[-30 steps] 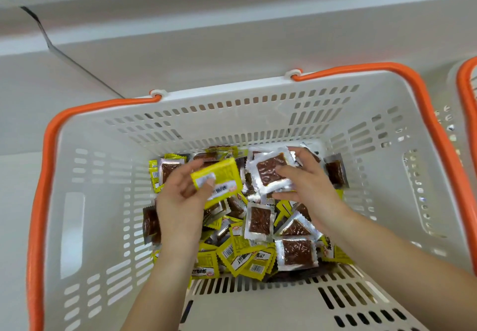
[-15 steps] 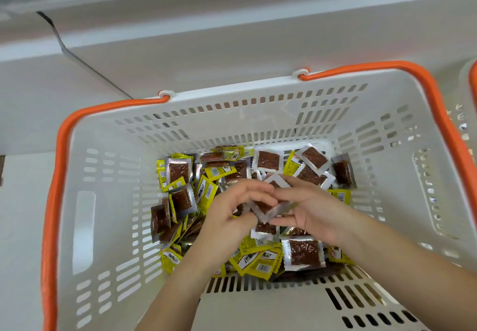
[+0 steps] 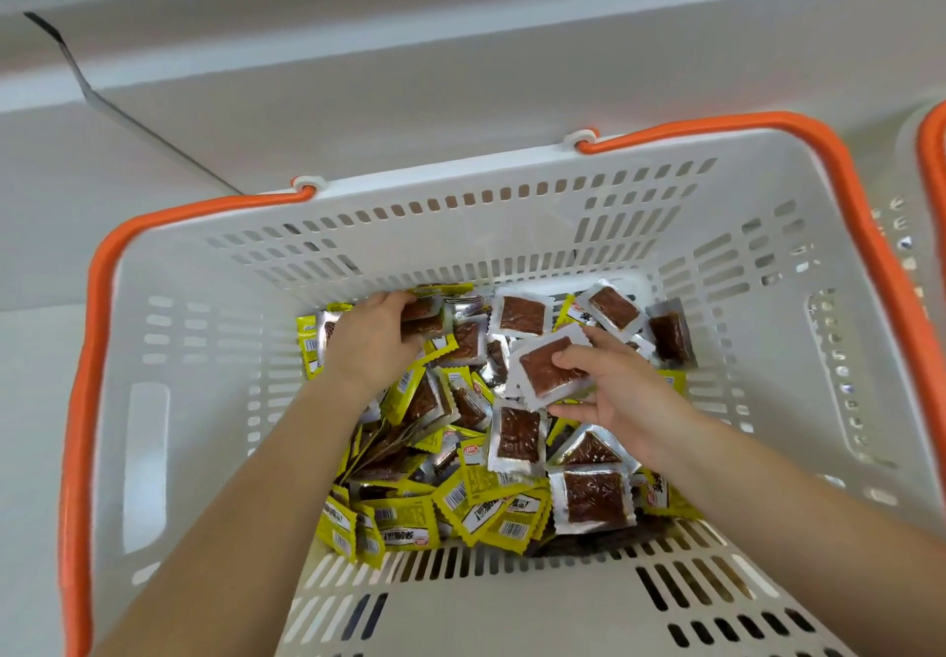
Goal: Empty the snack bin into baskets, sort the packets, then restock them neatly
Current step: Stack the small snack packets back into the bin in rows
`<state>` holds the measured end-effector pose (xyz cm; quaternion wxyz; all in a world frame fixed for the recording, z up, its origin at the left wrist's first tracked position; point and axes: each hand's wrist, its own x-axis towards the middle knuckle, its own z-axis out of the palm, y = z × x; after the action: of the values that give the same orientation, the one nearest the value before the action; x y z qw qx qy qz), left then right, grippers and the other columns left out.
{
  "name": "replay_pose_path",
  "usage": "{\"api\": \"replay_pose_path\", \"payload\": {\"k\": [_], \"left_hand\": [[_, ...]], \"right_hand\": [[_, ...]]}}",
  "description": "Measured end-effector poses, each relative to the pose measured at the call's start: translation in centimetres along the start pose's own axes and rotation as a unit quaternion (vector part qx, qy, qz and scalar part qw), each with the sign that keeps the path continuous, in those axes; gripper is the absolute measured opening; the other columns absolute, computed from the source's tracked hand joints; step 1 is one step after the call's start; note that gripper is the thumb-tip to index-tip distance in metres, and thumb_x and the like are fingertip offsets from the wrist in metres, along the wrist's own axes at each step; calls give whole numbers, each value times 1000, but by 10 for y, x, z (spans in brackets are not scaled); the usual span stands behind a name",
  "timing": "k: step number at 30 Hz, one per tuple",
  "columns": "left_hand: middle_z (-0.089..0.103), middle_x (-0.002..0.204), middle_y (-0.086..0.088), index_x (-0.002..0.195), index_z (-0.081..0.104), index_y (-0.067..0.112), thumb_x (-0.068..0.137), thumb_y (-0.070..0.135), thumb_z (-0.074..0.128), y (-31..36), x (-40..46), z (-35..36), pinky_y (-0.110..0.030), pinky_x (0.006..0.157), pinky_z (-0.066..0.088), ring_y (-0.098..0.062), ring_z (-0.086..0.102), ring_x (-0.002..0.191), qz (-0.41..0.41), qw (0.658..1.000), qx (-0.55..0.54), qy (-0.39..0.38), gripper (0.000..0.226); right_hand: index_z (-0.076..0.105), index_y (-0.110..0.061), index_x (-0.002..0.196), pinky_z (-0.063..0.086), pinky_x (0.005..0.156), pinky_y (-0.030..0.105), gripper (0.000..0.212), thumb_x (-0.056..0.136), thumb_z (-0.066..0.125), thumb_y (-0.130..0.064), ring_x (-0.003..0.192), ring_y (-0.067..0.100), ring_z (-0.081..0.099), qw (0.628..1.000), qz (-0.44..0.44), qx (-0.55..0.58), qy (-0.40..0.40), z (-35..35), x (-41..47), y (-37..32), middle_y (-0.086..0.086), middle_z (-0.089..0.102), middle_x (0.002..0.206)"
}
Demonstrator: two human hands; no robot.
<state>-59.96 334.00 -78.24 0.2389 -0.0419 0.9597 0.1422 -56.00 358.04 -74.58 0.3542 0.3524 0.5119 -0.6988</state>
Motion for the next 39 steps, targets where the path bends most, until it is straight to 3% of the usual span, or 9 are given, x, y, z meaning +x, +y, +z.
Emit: {"api": "replay_pose_path", "payload": {"k": [4, 8, 15, 21, 27, 31, 33, 36, 39], "left_hand": [[52, 136, -6, 139, 46, 19, 84, 30, 71, -6, -2, -2, -38, 101, 41, -27, 50, 122, 36, 999, -8, -28, 61], [63, 123, -10, 130, 57, 16, 97, 24, 52, -2, -2, 4, -40, 89, 49, -32, 58, 111, 67, 995, 53, 58, 35], [71, 79, -2, 106, 71, 15, 93, 33, 42, 33, -66, -16, -28, 39, 44, -24, 66, 57, 155, 952, 88, 247, 36], [69, 107, 6, 115, 70, 21, 88, 36, 51, 72, -100, 5, -23, 60, 53, -13, 68, 89, 199, 948, 17, 248, 36], [52, 124, 16, 125, 61, 30, 90, 44, 49, 81, -103, 8, -15, 83, 48, -3, 55, 109, 192, 954, -210, 92, 40], [63, 106, 14, 106, 61, 31, 96, 26, 51, 74, -94, 3, -10, 68, 42, 3, 59, 82, 48, 923, -375, 77, 15], [61, 117, 7, 113, 56, 27, 95, 24, 54, 57, -70, 7, -15, 68, 41, -2, 58, 76, 0, 956, -278, 90, 19], [45, 142, -5, 142, 38, 15, 92, 36, 57, 35, -41, 16, -33, 100, 38, -24, 48, 122, -15, 995, -95, 11, 57], [60, 125, -9, 141, 40, 17, 95, 36, 52, 34, -35, 21, -37, 86, 45, -28, 56, 112, -5, 998, 52, 16, 52]], "right_hand": [[36, -18, 144, 59, 58, 31, 58, 91, 59, -7, 104, 28, 63, 1000, 7, 0, 5, 0, 3, 5, 11, 58, 125], [39, -20, 143, 58, 58, 30, 58, 90, 61, -10, 109, 29, 61, 1000, 6, -6, 12, -2, 4, 6, 12, 50, 138], [36, -25, 143, 59, 73, 36, 63, 89, 63, -6, 119, 19, 54, 999, -30, 25, -25, 4, 0, 3, 0, 45, 139], [56, -12, 125, 58, 70, 36, 31, 95, 47, -11, 84, 24, 70, 988, -31, 76, -130, 8, -13, 3, 11, 66, 111], [54, -15, 124, 55, 82, 38, 39, 92, 57, -38, 109, 27, 64, 991, -57, 10, -123, 8, -14, 3, 9, 63, 122], [44, -21, 133, 57, 78, 37, 46, 90, 63, -23, 113, 15, 60, 996, -56, -6, -63, 5, -6, 7, 4, 58, 128], [38, -19, 140, 58, 78, 37, 56, 90, 63, -23, 112, 18, 60, 999, -44, 0, -20, 3, -2, 8, 6, 57, 130], [41, -18, 138, 59, 74, 36, 53, 90, 64, -24, 104, 20, 64, 999, -36, 9, 25, -1, 4, 12, 6, 61, 123], [43, -22, 129, 58, 68, 31, 42, 91, 62, -24, 99, 16, 64, 998, -44, 6, 33, -2, 4, 11, 2, 62, 116]]}}
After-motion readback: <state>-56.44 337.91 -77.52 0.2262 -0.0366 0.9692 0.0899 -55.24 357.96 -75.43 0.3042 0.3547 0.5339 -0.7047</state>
